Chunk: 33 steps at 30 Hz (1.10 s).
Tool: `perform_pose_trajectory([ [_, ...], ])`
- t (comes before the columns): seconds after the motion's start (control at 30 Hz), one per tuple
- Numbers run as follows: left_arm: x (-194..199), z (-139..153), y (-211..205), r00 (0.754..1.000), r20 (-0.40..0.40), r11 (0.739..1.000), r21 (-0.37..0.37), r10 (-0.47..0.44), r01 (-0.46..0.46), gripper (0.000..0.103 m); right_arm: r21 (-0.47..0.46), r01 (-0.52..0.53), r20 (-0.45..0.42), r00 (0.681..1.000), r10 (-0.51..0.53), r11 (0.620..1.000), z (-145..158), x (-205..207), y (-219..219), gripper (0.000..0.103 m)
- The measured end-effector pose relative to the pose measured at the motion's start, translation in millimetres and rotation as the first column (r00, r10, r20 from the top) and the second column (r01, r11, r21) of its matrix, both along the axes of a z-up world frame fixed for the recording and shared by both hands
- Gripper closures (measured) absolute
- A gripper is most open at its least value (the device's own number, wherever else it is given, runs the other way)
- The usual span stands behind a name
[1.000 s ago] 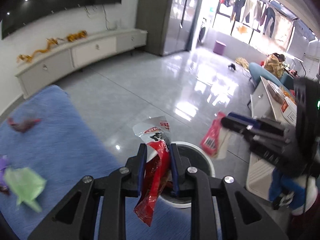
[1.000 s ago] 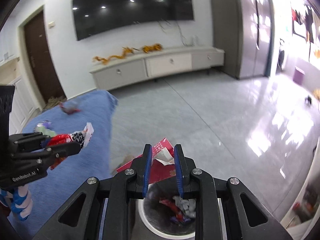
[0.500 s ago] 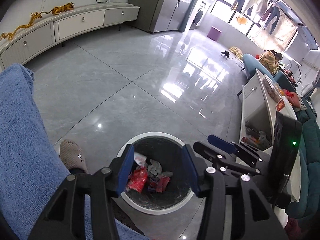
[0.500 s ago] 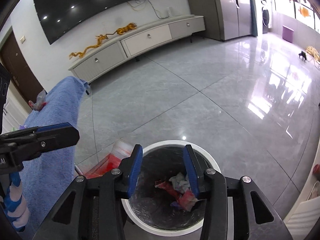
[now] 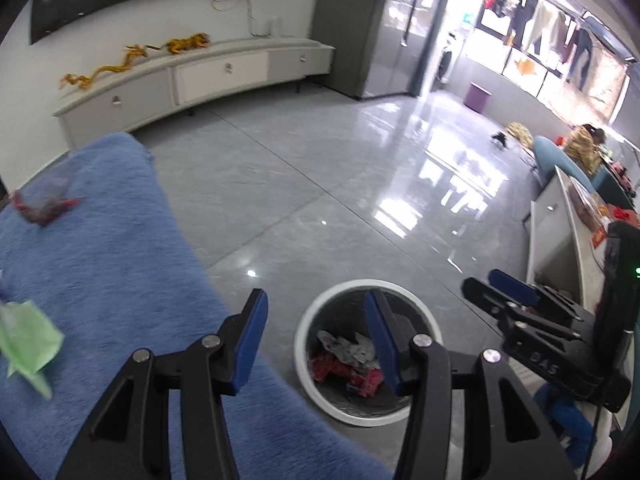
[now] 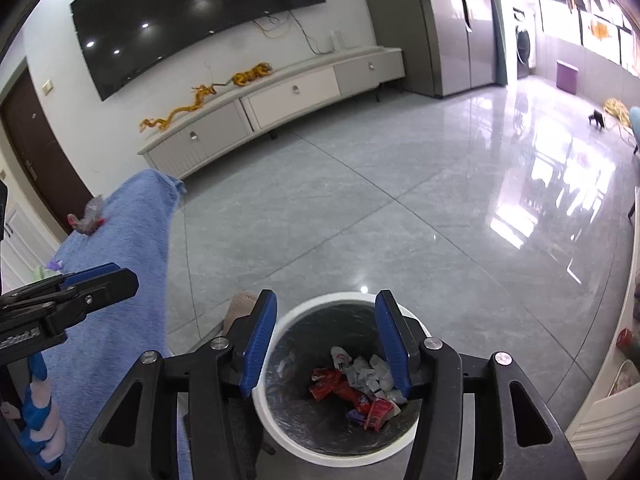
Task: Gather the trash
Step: 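Move both open tools back over the remaining trash on the rug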
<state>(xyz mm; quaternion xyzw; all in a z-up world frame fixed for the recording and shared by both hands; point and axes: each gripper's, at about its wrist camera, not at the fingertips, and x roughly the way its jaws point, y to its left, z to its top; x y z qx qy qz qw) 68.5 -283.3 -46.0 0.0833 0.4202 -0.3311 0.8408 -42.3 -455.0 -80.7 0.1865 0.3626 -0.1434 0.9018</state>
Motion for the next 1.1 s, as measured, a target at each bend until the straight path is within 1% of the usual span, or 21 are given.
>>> perform_pose_trajectory([
  [0.03,-0.1,4.3,10.6,0.999,0.018,1.0,-0.001,0.027,-0.027,0.045,-0.007,-0.007,0.008,1.0,0.007,1.0,4.9,0.6,5.3,0.049],
  [0.1,0.4,12.0,30.1,0.997,0.048,0.998,-0.007,0.066,-0.066,0.041,-0.022,-0.022,0.024,0.999,0.023,0.999,14.3,1.2,17.1,0.047],
  [0.3,-3.1,30.9,79.6,0.985,0.104,0.99,-0.031,0.138,-0.135,0.041,-0.052,-0.073,0.06,0.995,0.076,0.996,39.4,5.0,53.0,0.046],
  [0.43,-9.6,43.5,112.3,0.97,0.155,0.982,-0.046,0.19,-0.185,0.041,-0.071,-0.096,0.08,0.992,0.102,0.993,53.7,3.6,72.5,0.046],
  [0.47,-11.3,46.4,120.2,0.964,0.166,0.979,-0.048,0.206,-0.2,0.04,-0.078,-0.101,0.086,0.99,0.108,0.992,58.6,2.9,78.7,0.044],
  [0.5,-13.0,49.0,127.6,0.959,0.175,0.975,-0.048,0.222,-0.217,0.04,-0.083,-0.104,0.089,0.99,0.111,0.991,61.8,2.8,82.2,0.04],
  [0.57,-17.6,53.4,142.5,0.949,0.189,0.968,-0.053,0.252,-0.247,0.036,-0.095,-0.11,0.099,0.988,0.119,0.989,69.4,1.1,90.2,0.036],
  [0.6,-19.4,55.3,150.4,0.943,0.197,0.963,-0.057,0.27,-0.264,0.032,-0.102,-0.113,0.103,0.987,0.124,0.988,72.7,0.2,94.3,0.035],
  [0.63,-22.1,57.3,157.9,0.935,0.205,0.957,-0.064,0.289,-0.281,0.031,-0.107,-0.117,0.106,0.986,0.128,0.987,75.4,-0.9,97.3,0.035],
  [0.7,-26.4,61.7,174.6,0.921,0.215,0.946,-0.084,0.325,-0.314,0.031,-0.121,-0.125,0.114,0.984,0.139,0.985,82.8,-1.6,107.5,0.031],
  [0.8,-32.1,65.3,195.1,0.898,0.237,0.928,-0.092,0.372,-0.36,0.031,-0.139,-0.14,0.122,0.98,0.158,0.98,90.3,0.0,123.6,0.025],
  [1.1,-41.9,73.4,242.9,0.846,0.265,0.886,-0.138,0.463,-0.442,0.031,-0.197,-0.201,0.136,0.964,0.229,0.96,109.5,6.5,168.8,0.016],
])
